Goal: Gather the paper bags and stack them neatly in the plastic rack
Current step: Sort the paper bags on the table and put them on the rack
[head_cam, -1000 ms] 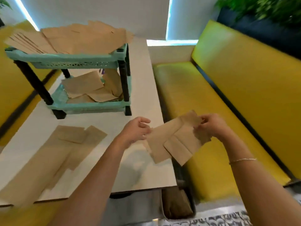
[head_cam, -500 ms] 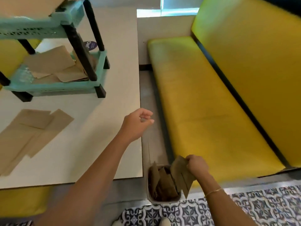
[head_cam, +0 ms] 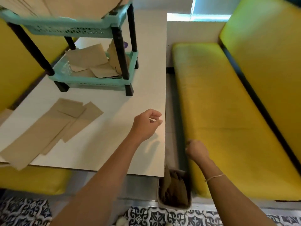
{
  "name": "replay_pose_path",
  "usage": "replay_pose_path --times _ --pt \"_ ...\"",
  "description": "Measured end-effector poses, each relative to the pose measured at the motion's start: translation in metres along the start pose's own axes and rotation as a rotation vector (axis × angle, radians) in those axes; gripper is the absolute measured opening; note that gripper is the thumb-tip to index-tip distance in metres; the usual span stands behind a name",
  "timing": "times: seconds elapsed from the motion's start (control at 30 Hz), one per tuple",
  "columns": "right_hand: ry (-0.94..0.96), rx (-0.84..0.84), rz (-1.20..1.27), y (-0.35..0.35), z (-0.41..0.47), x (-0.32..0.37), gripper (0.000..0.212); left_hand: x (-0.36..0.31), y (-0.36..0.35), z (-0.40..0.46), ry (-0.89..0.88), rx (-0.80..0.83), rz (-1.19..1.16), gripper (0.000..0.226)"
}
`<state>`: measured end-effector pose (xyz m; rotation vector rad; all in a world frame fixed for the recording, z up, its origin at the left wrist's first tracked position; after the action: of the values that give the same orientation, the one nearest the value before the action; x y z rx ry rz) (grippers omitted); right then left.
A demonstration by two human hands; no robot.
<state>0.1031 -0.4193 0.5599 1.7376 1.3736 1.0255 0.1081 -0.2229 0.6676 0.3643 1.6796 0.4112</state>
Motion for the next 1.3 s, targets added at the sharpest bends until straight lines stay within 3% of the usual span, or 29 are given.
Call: replay_pose_path --times 0.27,0.43,0.5,0.6,0.7,0.87,0.97,1.17,1.3 --pt "0.191 -0.285 0.187 0.1 -0.013 0.138 0.028 0.031 0.097 0.004 0.065 -0.134 0.057 0.023" --pt "0.293 -0.255 0.18 0.098 -0.021 0.223 0.028 0.098 0.205 0.006 0.292 -0.347 0.308 0.029" --pt "0.317 -0.221 0.154 0.089 -0.021 0.249 0.028 0.124 0.245 0.0 0.442 -0.392 0.444 0.043" --pt "0.356 -0.181 0.111 0.075 -0.021 0.281 0.029 0.157 0.286 -0.01 0.617 -0.266 0.645 0.07" --pt "0.381 -0.162 0.104 0.067 -0.019 0.305 0.028 0.182 0.303 -0.009 0.664 -0.128 0.749 0.098" --pt "0.402 -0.143 0.074 0.057 -0.015 0.331 0.029 0.196 0.315 -0.002 0.64 -0.107 0.729 0.107" --pt "0.409 -0.126 0.048 0.051 -0.016 0.342 0.031 0.204 0.323 0.0 0.65 -0.064 0.693 0.101" --pt "0.428 -0.106 0.034 0.043 -0.017 0.363 0.032 0.206 0.329 -0.002 0.573 -0.086 0.708 0.068" --pt "0.448 -0.108 0.033 0.045 -0.02 0.374 0.034 0.199 0.337 -0.004 0.511 -0.146 0.517 0.038"
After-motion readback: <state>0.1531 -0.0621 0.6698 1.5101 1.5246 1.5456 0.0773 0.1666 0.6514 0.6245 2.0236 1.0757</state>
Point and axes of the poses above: each hand's wrist, its own z-axis towards the middle knuckle, its own y-axis out of the back of the hand, x = y × z, the point moved 4 cm from there along z, towards the middle knuckle, and after that the axes turned 5 degrees about -z, right-handed, at the moved point
